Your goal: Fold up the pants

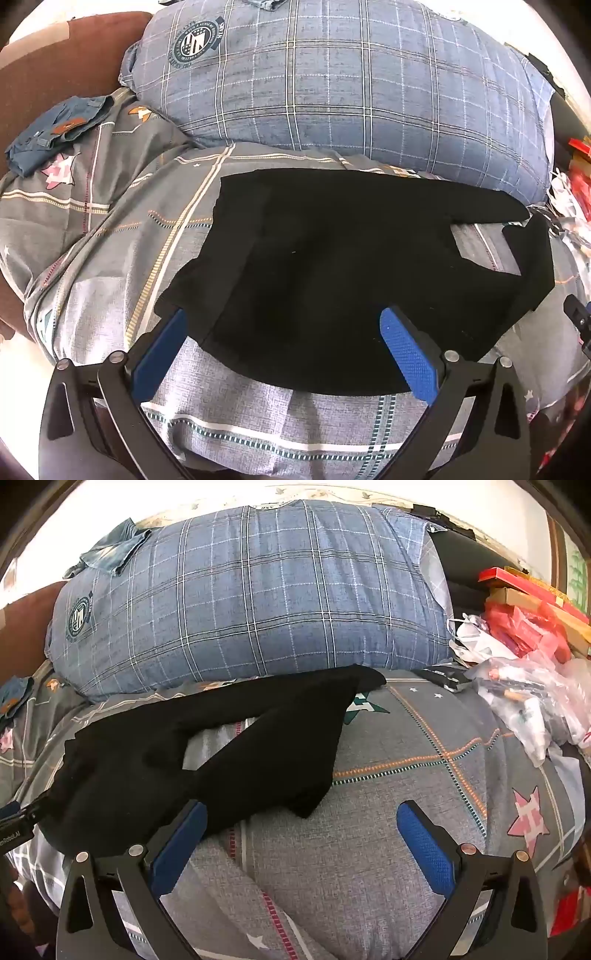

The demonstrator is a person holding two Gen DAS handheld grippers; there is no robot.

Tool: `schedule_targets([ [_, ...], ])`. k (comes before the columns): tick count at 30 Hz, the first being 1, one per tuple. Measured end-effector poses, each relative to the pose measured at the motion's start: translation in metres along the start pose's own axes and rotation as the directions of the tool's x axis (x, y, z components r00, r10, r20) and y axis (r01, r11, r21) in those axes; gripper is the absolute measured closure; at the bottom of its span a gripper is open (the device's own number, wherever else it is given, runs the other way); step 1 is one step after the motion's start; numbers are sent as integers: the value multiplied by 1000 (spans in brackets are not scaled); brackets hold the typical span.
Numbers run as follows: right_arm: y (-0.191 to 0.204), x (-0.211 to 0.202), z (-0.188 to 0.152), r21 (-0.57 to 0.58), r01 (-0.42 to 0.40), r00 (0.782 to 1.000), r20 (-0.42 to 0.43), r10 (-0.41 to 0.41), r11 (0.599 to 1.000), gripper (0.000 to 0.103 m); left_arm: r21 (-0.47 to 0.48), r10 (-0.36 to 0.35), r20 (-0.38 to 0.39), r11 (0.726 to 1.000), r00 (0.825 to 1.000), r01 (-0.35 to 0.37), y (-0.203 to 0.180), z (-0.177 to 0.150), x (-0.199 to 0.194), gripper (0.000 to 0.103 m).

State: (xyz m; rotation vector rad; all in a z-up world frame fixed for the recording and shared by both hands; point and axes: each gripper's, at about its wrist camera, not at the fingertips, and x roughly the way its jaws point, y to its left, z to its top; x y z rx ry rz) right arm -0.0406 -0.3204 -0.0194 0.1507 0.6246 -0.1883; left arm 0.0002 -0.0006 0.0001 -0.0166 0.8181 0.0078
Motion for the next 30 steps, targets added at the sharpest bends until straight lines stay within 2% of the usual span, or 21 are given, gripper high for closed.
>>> schedule_targets([
  [30, 0, 2, -5, 5, 3, 1000, -7, -3, 1000, 0, 10, 0, -3, 1000, 1000, 0, -9, -2, 1, 0],
])
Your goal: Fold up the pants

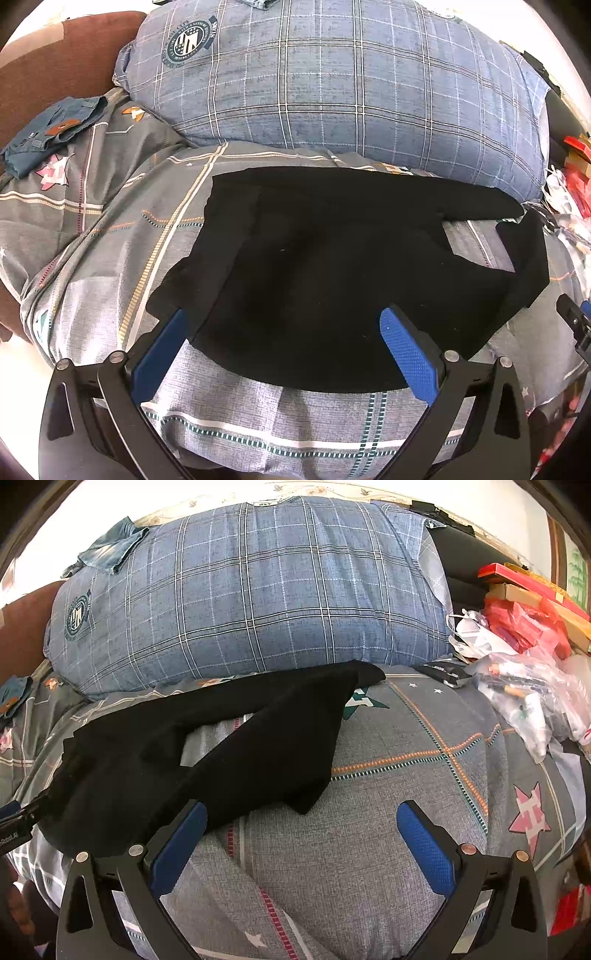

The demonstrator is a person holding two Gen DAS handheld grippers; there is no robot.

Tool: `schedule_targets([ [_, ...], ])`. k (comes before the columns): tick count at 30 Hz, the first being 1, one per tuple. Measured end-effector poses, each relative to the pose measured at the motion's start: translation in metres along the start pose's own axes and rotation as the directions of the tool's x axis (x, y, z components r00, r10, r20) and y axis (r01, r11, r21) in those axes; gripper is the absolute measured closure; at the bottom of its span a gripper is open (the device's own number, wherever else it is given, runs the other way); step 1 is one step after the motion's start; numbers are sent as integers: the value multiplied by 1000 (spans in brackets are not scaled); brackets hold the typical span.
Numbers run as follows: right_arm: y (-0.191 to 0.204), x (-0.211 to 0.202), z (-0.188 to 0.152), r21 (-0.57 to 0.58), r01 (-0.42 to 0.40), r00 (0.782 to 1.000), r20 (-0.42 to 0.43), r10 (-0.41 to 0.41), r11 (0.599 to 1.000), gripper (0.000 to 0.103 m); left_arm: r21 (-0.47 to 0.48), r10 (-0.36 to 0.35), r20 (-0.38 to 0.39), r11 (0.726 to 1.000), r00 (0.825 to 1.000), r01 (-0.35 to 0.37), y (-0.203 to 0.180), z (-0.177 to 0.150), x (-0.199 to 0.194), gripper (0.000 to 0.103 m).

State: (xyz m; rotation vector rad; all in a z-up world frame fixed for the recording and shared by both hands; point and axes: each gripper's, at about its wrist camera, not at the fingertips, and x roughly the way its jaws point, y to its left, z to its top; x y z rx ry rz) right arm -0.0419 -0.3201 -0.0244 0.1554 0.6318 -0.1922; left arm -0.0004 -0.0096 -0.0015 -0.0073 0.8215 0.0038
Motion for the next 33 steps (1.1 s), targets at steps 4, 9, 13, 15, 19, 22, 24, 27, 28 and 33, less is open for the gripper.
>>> schedule_targets([
  [4, 0, 0, 0, 0, 0, 1000, -1, 0, 1000, 0, 2, 3, 11, 1000, 1000, -3, -4, -1, 0, 0],
  [9, -1, 0, -1, 3, -1, 1000, -4, 1, 1000, 0, 12, 8, 13, 1000, 1000, -8, -5, -2, 1, 0],
  [13, -2, 2, -1, 7, -6, 1000, -9, 6, 1000, 0, 39, 35, 1, 999, 999, -35, -6, -1, 1, 0],
  [15, -3, 2, -1, 12, -10, 1000, -11, 10, 1000, 0, 47, 43, -2, 998, 999, -43, -6, -1, 0, 0],
  [19, -6, 5, 0, 26, -23, 999, -21, 24, 999, 0, 42, 32, -21, 999, 999, -32, -4, 0, 1, 0],
  [22, -18, 9, 10, 52, -32, 999, -39, 34, 998, 0, 36, 33, -72, 999, 997, -31, 0, 6, 4, 0],
  [24, -31, 11, 21, 79, -9, 999, -39, 12, 997, 0, 11, 17, -90, 1000, 996, -16, 9, 12, 6, 0],
  [27, -53, 23, 47, 145, -9, 997, -69, 19, 989, 0, -64, -43, -178, 997, 983, 32, 36, 17, 12, 0],
  [28, -58, 29, 58, 173, -20, 997, -74, 33, 985, 0, -105, -65, -192, 993, 979, 45, 45, 15, 14, 0],
  [33, -53, 78, 99, 236, -79, 983, -146, 116, 968, 0, -337, -204, -338, 938, 919, 84, 70, -4, 40, 0],
])
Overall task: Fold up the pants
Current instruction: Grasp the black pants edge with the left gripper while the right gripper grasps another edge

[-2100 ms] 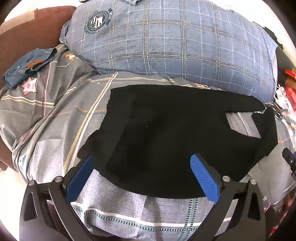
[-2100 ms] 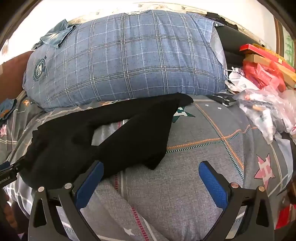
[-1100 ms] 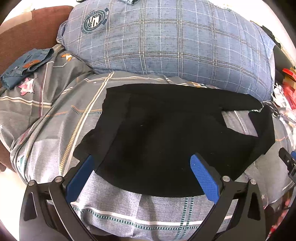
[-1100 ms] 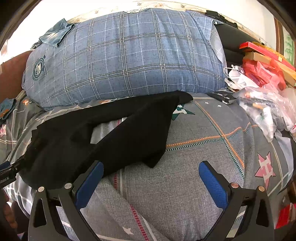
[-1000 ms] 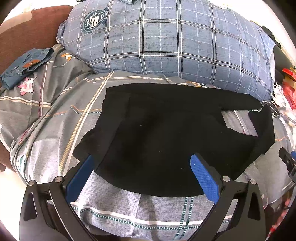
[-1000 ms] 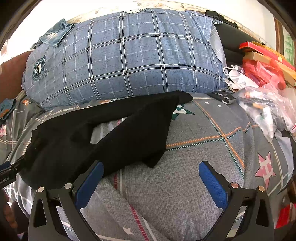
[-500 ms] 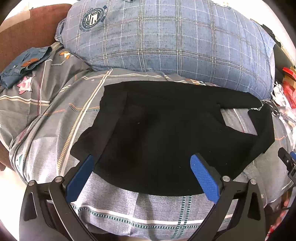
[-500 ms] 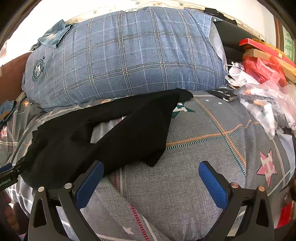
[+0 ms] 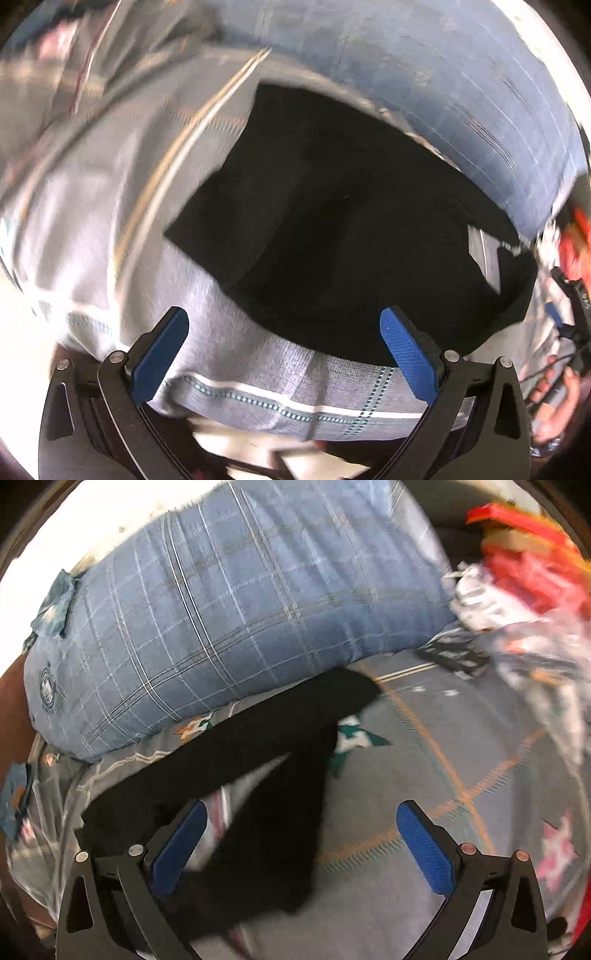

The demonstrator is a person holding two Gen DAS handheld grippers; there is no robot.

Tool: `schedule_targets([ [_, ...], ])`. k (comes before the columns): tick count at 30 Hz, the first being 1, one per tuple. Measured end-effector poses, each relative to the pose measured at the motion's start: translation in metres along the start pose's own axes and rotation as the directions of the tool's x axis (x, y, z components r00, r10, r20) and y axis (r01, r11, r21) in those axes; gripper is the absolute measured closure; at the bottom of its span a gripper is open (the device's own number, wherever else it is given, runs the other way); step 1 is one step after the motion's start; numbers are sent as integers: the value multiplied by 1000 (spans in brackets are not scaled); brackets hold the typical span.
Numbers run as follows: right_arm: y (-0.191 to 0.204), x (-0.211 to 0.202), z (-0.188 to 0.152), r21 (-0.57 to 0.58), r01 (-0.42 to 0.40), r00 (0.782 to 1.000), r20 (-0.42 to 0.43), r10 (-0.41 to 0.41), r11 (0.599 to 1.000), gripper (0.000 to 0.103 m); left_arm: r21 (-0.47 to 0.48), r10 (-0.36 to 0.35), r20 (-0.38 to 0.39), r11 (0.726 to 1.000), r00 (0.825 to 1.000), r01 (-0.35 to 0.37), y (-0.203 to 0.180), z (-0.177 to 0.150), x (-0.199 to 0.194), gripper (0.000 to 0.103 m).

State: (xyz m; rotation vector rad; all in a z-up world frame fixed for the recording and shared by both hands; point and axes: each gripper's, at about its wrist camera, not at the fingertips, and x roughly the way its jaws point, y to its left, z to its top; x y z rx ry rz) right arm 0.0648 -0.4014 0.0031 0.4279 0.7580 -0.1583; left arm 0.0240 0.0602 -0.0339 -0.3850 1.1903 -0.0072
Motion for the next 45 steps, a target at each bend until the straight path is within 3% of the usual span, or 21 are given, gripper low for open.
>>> schedule_targets([
  [3, 7, 37, 13, 13, 28, 994, -104, -26, 1000, 0, -95, -87, -82, 992, 993, 79, 5, 1, 18, 0],
  [5, 5, 53, 13, -5, 60, 988, -145, -60, 998, 3, -112, -99, -106, 990, 989, 87, 1, 4, 27, 0],
  [6, 1, 54, 11, -15, 64, 987, -148, -66, 998, 17, -109, -88, -99, 991, 991, 77, -2, 5, 29, 1],
  [7, -5, 52, 9, -25, 48, 988, -147, -51, 999, 30, -101, -93, -77, 991, 993, 85, -6, 8, 26, 15],
  [8, -12, 50, 7, -27, 10, 988, -152, -14, 1000, 63, -85, -99, -60, 992, 993, 94, -9, 11, 25, 27],
  [9, -22, 45, 3, -19, -30, 986, -162, 26, 999, 93, -64, -104, -64, 993, 993, 100, -14, 14, 24, 55],
  [10, -29, 39, 0, -16, -40, 986, -161, 37, 999, 94, -45, -137, -80, 990, 987, 134, -17, 22, 27, 73],
  [12, -45, 15, -12, -26, -30, 992, -124, 27, 999, 94, -40, -152, -95, 988, 984, 149, -18, 28, 29, 82],
  [14, -59, -13, -31, -6, -38, 996, -76, 37, 999, 94, -40, -185, -95, 983, 978, 182, -14, 30, 24, 82],
  [16, -75, -32, -55, 14, -15, 998, -54, 16, 1000, 94, -9, -170, -77, 985, 982, 170, -12, 27, 17, 82],
  [20, -112, -30, -103, 144, 1, 990, -142, 20, 990, 93, 33, -120, -100, 992, 988, 124, 0, 16, 28, 82],
  [25, -123, -42, -114, 208, -1, 992, -123, 28, 978, 80, 53, -118, -76, 991, 990, 122, 5, 11, 21, 82],
  [27, -127, -43, -107, 224, 14, 995, -102, 10, 975, 58, 62, -115, -73, 991, 991, 120, 10, 8, 17, 82],
  [29, -136, -42, -102, 256, 39, 997, -68, -22, 966, 52, 59, -110, -75, 992, 991, 114, 8, 9, 20, 82],
  [31, -145, -37, -99, 292, 45, 998, -56, -30, 955, 55, 51, -114, -78, 992, 990, 118, 7, 7, 22, 82],
  [34, -148, -33, -100, 264, 141, 990, -61, -129, 954, 61, 67, -99, -76, 992, 992, 104, 6, 4, 22, 77],
  [36, -147, -34, -105, 224, 148, 988, -64, -137, 963, 93, 64, -85, -71, 994, 994, 89, 8, 3, 22, 69],
  [39, -148, -53, -108, 224, 97, 995, 0, -99, 970, 95, 52, -87, -78, 995, 993, 91, 13, 3, 25, 68],
  [42, -155, -65, -105, 249, 109, 991, 46, -125, 962, 94, 58, -82, -76, 995, 994, 87, 13, 2, 26, 68],
  [45, -160, -53, -105, 229, 238, 971, -32, -237, 944, 89, 73, -78, -77, 994, 994, 84, 11, 0, 26, 68],
])
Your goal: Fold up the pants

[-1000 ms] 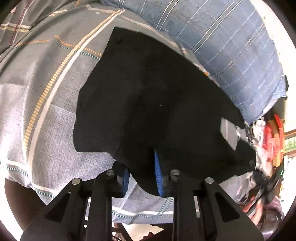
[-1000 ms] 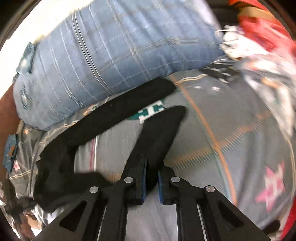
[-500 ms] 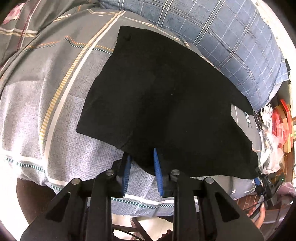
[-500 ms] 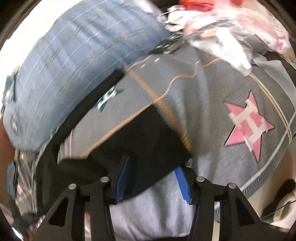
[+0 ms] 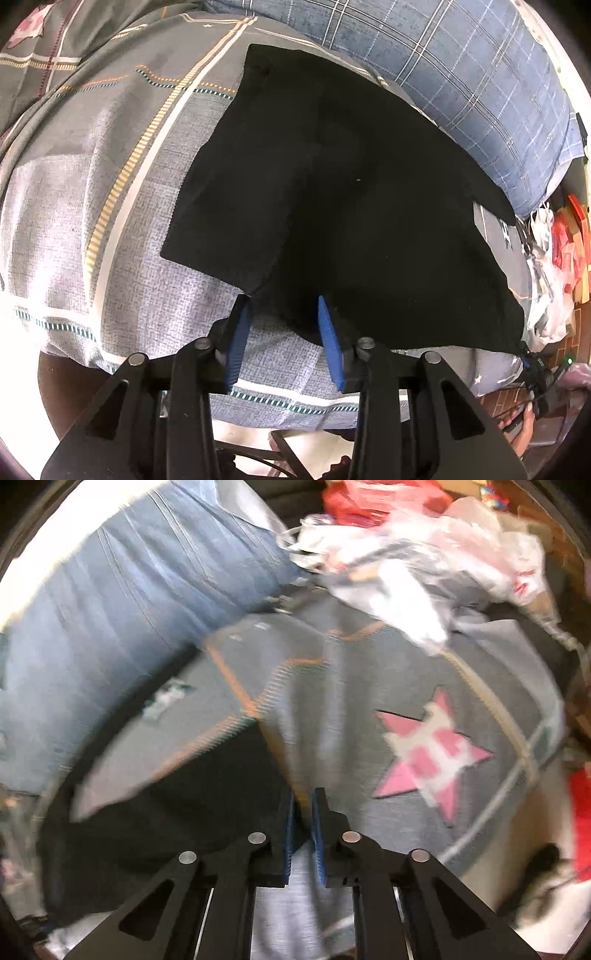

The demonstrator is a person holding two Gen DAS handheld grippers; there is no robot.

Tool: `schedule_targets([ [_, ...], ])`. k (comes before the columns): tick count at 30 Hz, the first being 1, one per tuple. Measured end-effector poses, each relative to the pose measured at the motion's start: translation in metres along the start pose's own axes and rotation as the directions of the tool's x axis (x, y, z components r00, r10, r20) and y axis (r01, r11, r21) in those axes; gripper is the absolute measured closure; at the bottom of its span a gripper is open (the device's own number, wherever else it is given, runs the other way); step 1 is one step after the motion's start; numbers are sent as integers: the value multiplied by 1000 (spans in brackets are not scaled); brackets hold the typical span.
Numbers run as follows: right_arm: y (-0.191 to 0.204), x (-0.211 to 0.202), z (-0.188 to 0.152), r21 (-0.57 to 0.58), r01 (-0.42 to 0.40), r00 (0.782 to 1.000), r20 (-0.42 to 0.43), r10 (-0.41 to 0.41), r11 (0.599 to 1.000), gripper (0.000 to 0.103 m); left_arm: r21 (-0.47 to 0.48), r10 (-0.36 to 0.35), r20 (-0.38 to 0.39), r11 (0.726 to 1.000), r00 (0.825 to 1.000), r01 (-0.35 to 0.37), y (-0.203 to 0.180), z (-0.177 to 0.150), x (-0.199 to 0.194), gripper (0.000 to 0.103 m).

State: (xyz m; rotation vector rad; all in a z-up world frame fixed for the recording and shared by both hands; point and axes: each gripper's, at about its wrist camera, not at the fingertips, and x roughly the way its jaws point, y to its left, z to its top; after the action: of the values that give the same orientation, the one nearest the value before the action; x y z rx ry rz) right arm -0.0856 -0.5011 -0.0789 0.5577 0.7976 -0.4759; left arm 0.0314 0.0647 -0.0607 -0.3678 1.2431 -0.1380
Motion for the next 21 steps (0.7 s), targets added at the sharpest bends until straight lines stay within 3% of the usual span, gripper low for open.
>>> schedule_targets([
  [2, -2, -6, 0, 9, 7, 1000, 20, -8, 1000, 89, 10, -17, -11, 1000, 1000, 17, 5, -2, -7, 68],
  [4, -3, -18, 4, 19, -40, 997, 63, 39, 999, 89, 26, -46, 3, 999, 999, 46, 12, -3, -21, 68],
  [7, 10, -30, 18, -19, -99, 990, 103, 101, 995, 88, 51, -53, 84, 998, 995, 49, 19, 12, -47, 67],
  [8, 20, -29, 23, -34, -114, 988, 102, 117, 993, 87, 44, -55, 116, 998, 992, 50, 22, 24, -56, 63],
  [10, 40, -25, 39, -61, -173, 981, 81, 178, 983, 79, 4, -54, 158, 999, 986, 54, 26, 50, -67, 36],
  [12, 62, -13, 58, -65, -256, 966, 27, 258, 964, 62, -35, -71, 177, 996, 982, 79, 28, 69, -68, 29],
  [18, 136, 36, 127, -101, -354, 935, -72, 348, 930, 58, -84, -127, 33, 988, 991, 129, 13, 136, -28, 28],
  [21, 164, 70, 157, -127, -334, 941, -103, 323, 934, 56, -135, -123, -14, 984, 992, 120, 7, 163, -6, 28],
])
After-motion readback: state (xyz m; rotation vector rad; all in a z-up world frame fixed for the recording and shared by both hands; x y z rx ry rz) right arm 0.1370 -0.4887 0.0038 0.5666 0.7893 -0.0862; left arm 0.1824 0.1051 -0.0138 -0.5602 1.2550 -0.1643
